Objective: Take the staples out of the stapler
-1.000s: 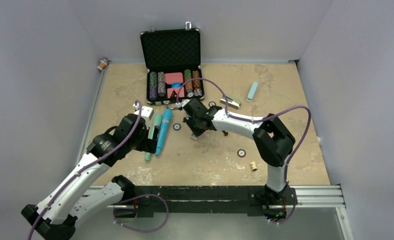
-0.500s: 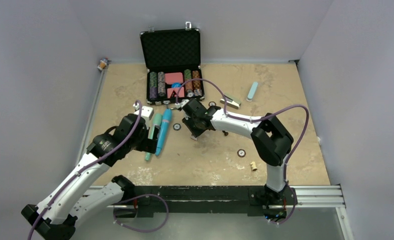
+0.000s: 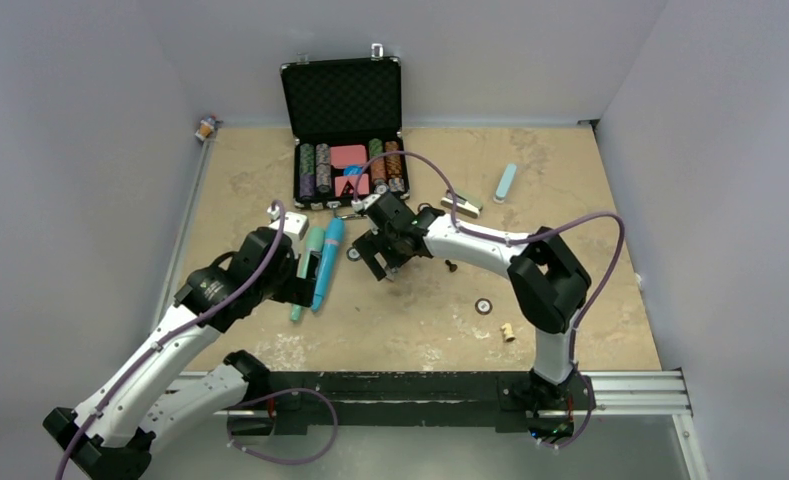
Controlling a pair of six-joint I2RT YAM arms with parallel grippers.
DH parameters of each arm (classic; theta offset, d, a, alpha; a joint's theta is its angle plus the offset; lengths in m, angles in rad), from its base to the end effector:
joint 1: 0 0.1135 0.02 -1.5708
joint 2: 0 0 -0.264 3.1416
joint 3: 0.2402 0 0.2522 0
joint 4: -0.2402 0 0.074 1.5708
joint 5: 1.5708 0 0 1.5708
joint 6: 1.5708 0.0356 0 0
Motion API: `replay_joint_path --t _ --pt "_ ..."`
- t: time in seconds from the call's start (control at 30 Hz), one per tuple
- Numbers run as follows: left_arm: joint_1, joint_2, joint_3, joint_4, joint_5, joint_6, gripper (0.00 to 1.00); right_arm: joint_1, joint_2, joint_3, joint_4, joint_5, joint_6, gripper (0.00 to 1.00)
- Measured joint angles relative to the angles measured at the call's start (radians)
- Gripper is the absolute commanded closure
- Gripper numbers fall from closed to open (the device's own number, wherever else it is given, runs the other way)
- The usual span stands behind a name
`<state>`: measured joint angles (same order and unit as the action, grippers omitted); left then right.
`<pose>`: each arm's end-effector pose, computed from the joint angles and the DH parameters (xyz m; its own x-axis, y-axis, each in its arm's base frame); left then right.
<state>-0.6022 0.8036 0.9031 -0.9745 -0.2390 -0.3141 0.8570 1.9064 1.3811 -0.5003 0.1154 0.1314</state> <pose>0.1236 -0.0747 0.3042 -0.7330 0.1396 -0.6658 0.2091 0.9776 -0.0252 0.2687 0.3040 0.1983 -0.6482 -0.5496 -0.5270 -0.6323 0.7742 -0.0297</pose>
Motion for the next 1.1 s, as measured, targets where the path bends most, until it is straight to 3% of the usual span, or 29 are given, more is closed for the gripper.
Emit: replay_joint_path --t 0.3,0.5,0.8,1.1 --pt "0.0 0.041 0.0 0.0 0.023 0.01 0.01 -0.04 -0.154 0.026 -0.035 -0.03 0.07 0.01" --pt "0.0 0.127 0.007 0.014 0.143 0.051 0.0 -0.111 -0.278 0.028 -0.068 -0.074 0.128 0.01" --pt "-0.003 0.34 0.085 0.128 0.334 0.089 0.01 -0.125 -0.481 -0.031 -0.112 -0.068 0.203 0.01" --pt "-0.04 0.608 0.246 0.334 0.356 0.104 0.02 -0.128 -0.634 -0.128 -0.14 -0.054 0.27 0.01"
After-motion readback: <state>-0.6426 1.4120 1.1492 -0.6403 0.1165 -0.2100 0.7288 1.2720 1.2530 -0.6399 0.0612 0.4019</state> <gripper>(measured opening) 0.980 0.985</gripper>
